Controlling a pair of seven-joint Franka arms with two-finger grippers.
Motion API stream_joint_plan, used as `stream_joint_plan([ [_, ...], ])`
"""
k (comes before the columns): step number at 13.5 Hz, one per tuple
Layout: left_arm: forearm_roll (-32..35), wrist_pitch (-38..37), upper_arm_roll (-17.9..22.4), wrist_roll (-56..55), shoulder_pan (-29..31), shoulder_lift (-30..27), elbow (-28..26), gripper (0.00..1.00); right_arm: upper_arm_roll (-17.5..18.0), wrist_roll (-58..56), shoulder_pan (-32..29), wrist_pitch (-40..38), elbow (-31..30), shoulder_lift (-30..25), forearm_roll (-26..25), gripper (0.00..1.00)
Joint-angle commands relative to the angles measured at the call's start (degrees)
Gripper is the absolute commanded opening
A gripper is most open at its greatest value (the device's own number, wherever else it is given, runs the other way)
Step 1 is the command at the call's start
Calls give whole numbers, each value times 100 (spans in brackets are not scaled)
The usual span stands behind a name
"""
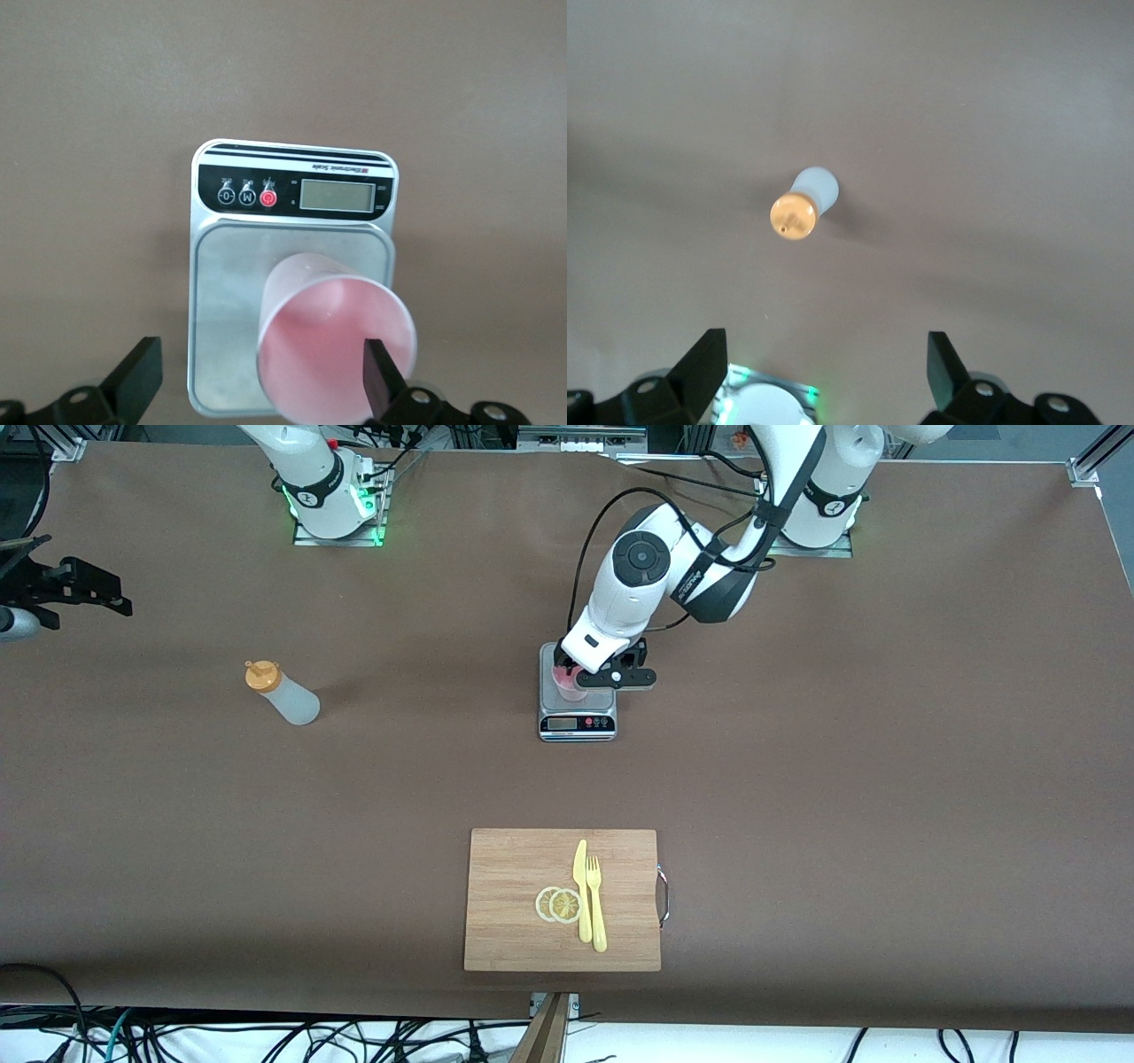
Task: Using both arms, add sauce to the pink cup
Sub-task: 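Release the cup on the scale while the right gripper reaches the bottle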
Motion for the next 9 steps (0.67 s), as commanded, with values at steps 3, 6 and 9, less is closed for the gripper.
stream_joint_plan([
  [3, -131, -1487, 441, 56, 96, -401, 888, 100, 9, -1954, -563, 90, -748, -178, 593, 100],
  [6, -78, -2252, 767, 101, 289, -436, 1574, 100, 1, -3122, -871, 152, -1020, 40, 944, 100],
  [9, -69, -2474, 838, 292, 815, -559, 1822, 100, -78, -4177, -1179, 161, -1127, 461, 1445, 100],
])
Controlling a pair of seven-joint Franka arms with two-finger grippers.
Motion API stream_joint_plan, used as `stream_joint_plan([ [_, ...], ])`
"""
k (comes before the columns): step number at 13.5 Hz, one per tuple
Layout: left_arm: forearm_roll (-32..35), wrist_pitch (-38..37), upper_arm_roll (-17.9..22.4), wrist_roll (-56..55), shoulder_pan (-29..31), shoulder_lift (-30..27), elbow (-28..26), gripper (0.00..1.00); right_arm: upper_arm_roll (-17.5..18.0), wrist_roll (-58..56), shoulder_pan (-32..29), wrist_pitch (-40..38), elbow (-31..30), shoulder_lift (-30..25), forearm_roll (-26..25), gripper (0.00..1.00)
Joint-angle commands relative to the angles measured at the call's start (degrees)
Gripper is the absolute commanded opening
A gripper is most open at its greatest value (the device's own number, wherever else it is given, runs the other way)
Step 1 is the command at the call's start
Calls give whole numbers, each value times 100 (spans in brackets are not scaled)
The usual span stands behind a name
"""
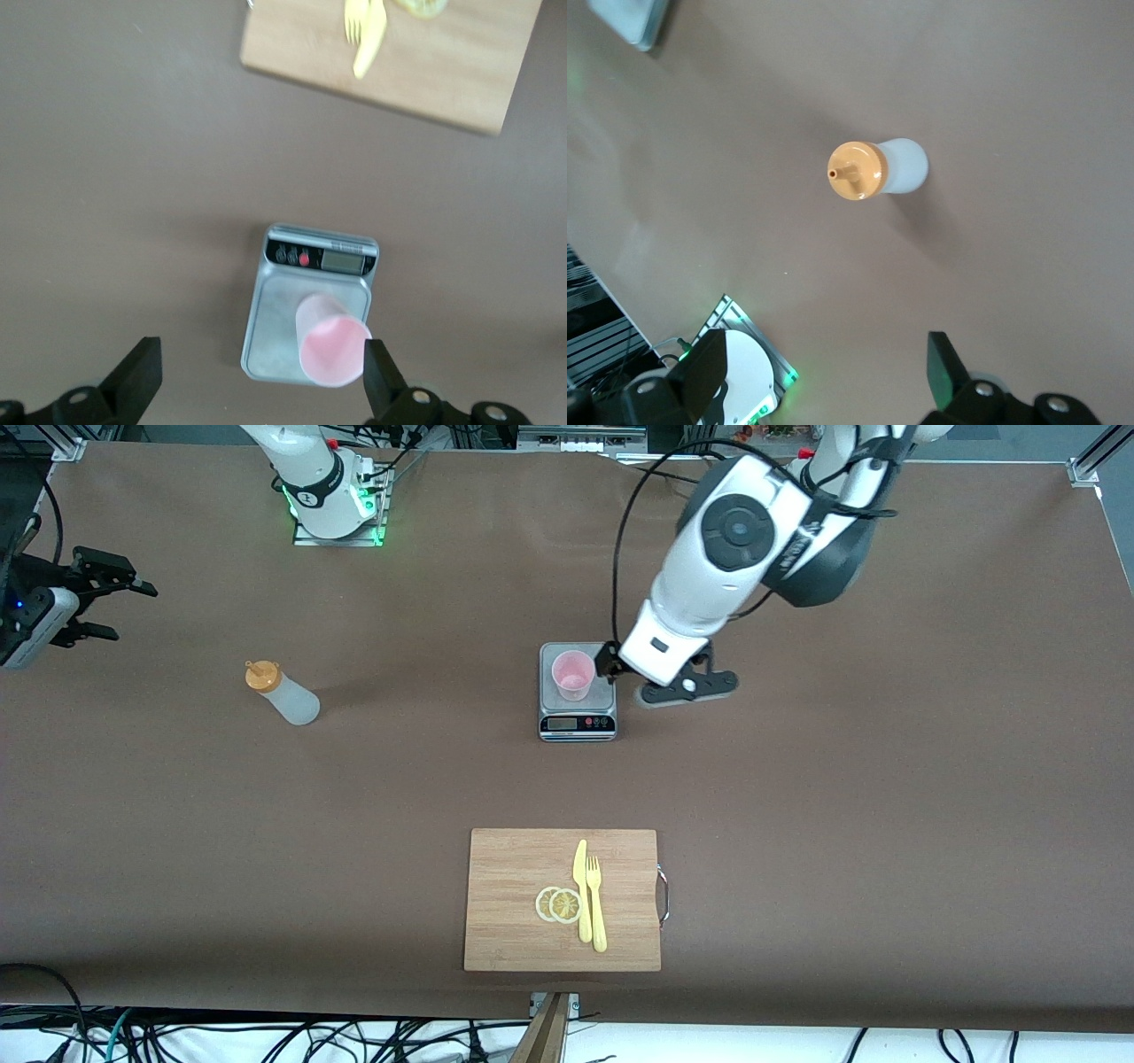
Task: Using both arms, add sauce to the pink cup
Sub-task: 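Release the cup on the scale while the right gripper reaches the bottle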
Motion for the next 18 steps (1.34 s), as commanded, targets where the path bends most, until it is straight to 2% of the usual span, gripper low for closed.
stream_joint_plan([
  [1, -72, -264, 3, 691, 574, -119, 162, 100, -14, -1166, -312, 79, -60, 435, 457, 100],
  [4, -55, -519, 3, 1512, 1243, -259, 162, 100, -110, -2353, -540, 220, -95, 1094, 1063, 100],
  [7, 278, -703, 3, 2310, 1727, -339, 170, 100, -172, -3488, -550, 395, -122, 1587, 1695, 100],
  [11, 340, -818, 3, 2664, 2237, -444, 171, 100, -172, -5245, -655, 545, -183, 2307, 2653, 100],
  [13, 490, -862, -6, 3145, 2465, -576, 162, 100, -172, -5975, -743, 484, -183, 2536, 2910, 100],
  [15, 525, -1011, -6, 3630, 2650, -673, 171, 100, -163, -6442, -813, 440, -253, 2660, 2946, 100],
  [18, 508, -1143, -6, 3631, 3019, -874, 170, 100, -163, -6804, -831, 203, -289, 2932, 3357, 100],
])
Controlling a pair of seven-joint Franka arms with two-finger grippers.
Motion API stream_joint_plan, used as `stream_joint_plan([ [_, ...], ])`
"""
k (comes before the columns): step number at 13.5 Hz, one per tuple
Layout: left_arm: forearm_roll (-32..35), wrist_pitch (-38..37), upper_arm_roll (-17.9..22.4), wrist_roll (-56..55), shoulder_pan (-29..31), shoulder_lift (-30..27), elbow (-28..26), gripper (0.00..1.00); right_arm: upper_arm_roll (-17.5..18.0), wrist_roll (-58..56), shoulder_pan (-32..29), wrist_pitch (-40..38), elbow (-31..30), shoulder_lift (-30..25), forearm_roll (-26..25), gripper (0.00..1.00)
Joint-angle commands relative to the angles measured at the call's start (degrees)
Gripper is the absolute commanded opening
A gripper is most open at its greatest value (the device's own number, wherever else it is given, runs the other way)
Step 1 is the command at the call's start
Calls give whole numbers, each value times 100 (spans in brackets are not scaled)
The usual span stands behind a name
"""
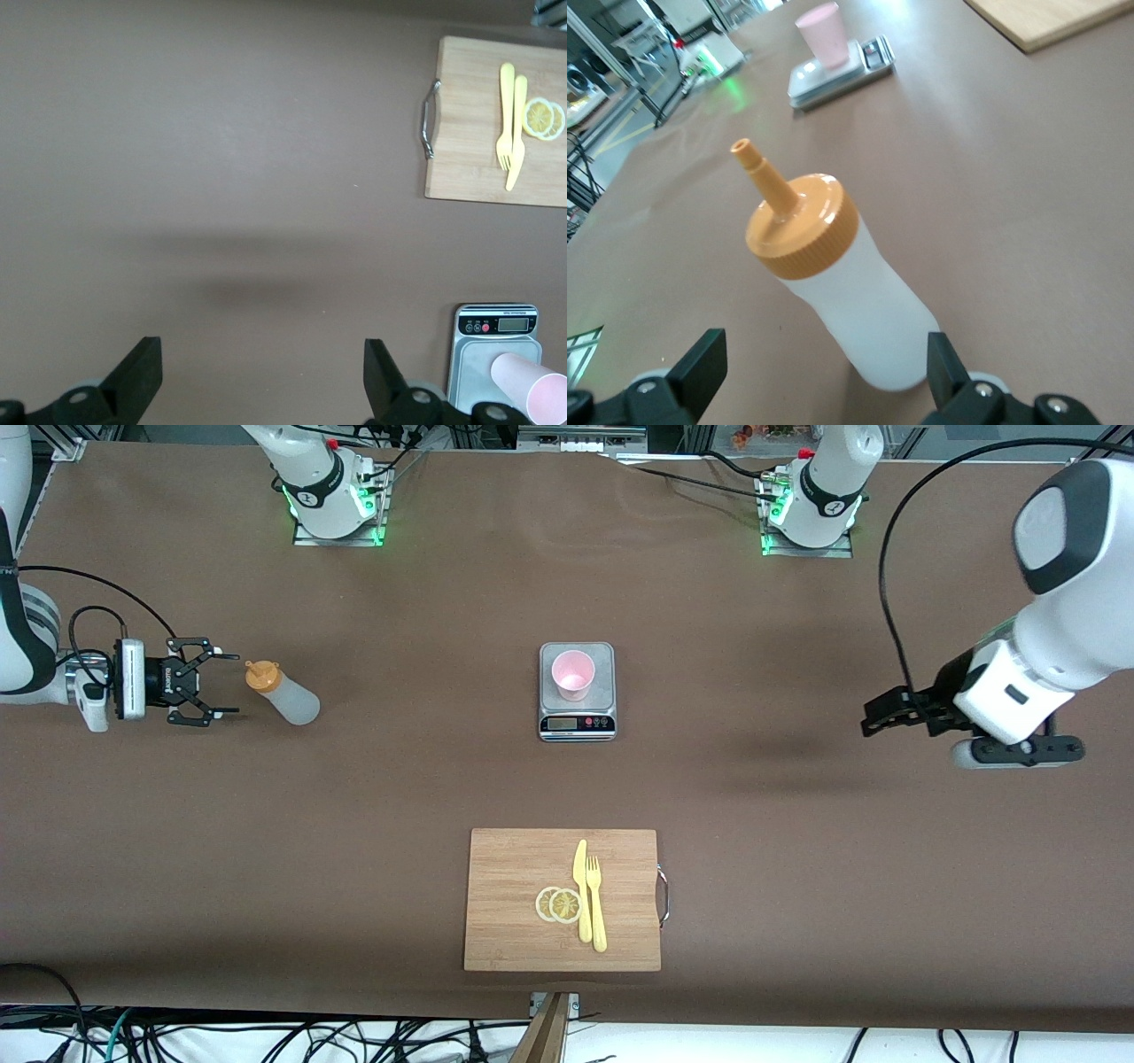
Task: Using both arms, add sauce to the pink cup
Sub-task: 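Grasp the white squeeze bottle with the right gripper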
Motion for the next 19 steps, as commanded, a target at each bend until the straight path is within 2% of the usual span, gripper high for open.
stream_joint_plan([
  [1, 99, -200, -77, 148, 408, -232, -1, 100, 33, -391, -73, -108, -83, 137, 509, 100],
  [6, 99, -437, -68, 139, 699, -329, -1, 100, 103, -893, -64, -90, -83, 427, 799, 100],
  [11, 117, -771, -76, 52, 805, -425, -54, 100, 323, -1367, -55, -108, -91, 629, 1073, 100],
  [16, 546, -825, -357, -239, 805, -461, -54, 100, 341, -1605, -55, -161, -267, 673, 1073, 98],
  [17, 652, -825, -454, -239, 805, -461, -54, 100, 341, -1605, -55, -169, -267, 673, 1073, 86],
  [18, 670, -825, -472, -230, 805, -461, -45, 100, 341, -1614, -55, -169, -267, 673, 1073, 61],
  [19, 670, -825, -472, -230, 805, -461, -45, 100, 341, -1605, -55, -161, -259, 673, 1073, 44],
])
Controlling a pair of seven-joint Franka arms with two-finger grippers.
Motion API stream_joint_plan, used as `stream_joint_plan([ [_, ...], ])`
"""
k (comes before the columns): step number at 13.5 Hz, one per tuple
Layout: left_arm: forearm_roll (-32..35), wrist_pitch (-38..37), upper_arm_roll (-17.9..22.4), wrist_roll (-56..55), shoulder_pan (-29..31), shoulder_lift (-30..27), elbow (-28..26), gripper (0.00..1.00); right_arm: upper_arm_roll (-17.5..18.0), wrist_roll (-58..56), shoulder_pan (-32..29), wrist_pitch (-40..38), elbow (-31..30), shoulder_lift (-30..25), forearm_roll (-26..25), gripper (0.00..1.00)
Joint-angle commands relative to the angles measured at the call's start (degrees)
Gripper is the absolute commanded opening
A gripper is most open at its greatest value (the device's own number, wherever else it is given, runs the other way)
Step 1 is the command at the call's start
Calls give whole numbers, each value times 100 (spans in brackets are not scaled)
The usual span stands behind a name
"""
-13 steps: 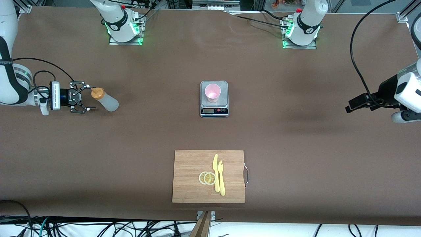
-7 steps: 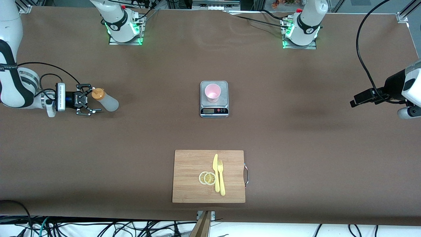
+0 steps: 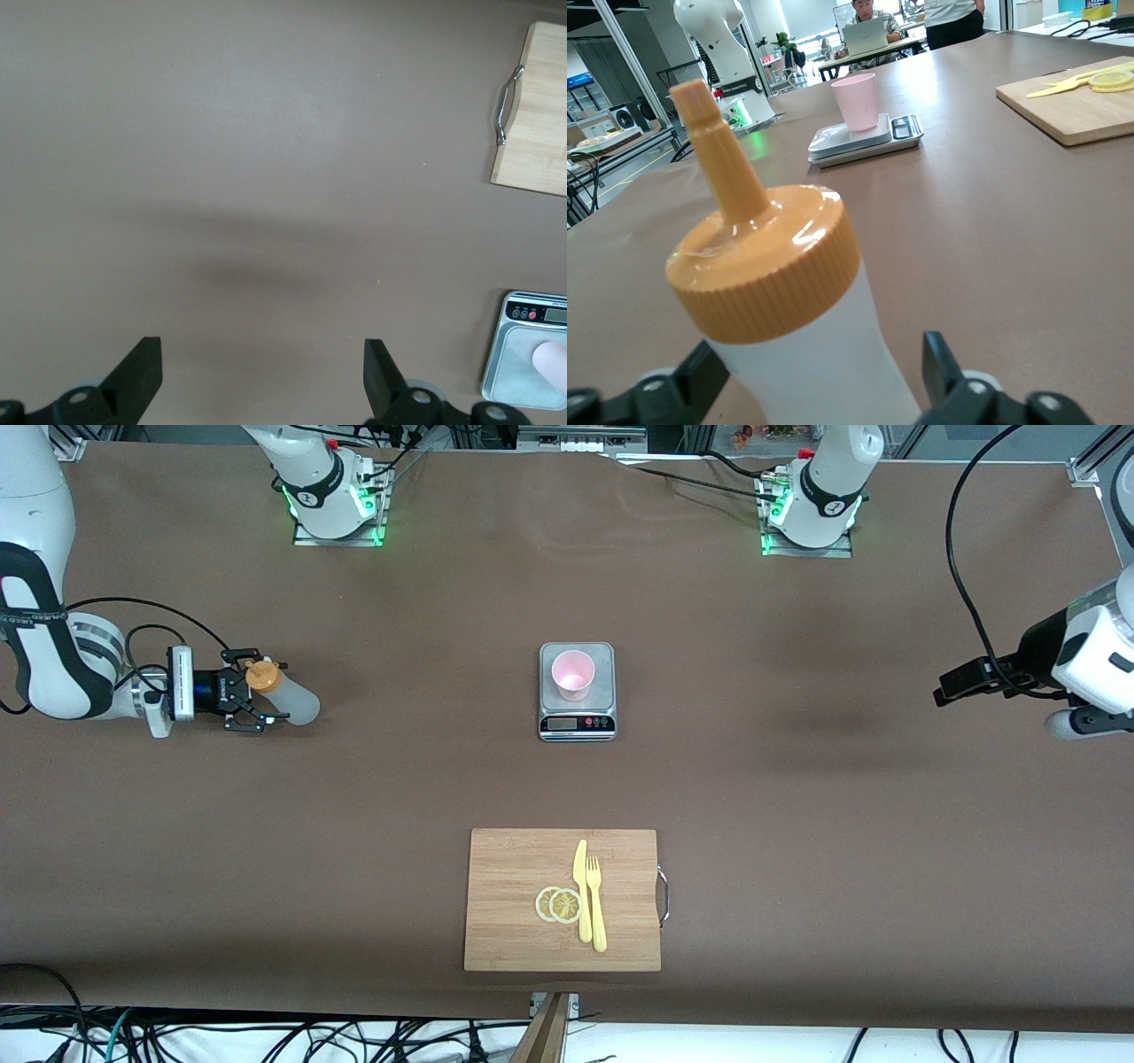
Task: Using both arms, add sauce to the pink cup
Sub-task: 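Grasp the white squeeze bottle with the right gripper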
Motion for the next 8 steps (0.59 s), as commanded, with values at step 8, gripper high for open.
stream_joint_plan([
  [8, 135, -61, -124, -42, -23, -232, 60, 100, 5, 1275, 348, 74, -98, -661, 33, 19],
])
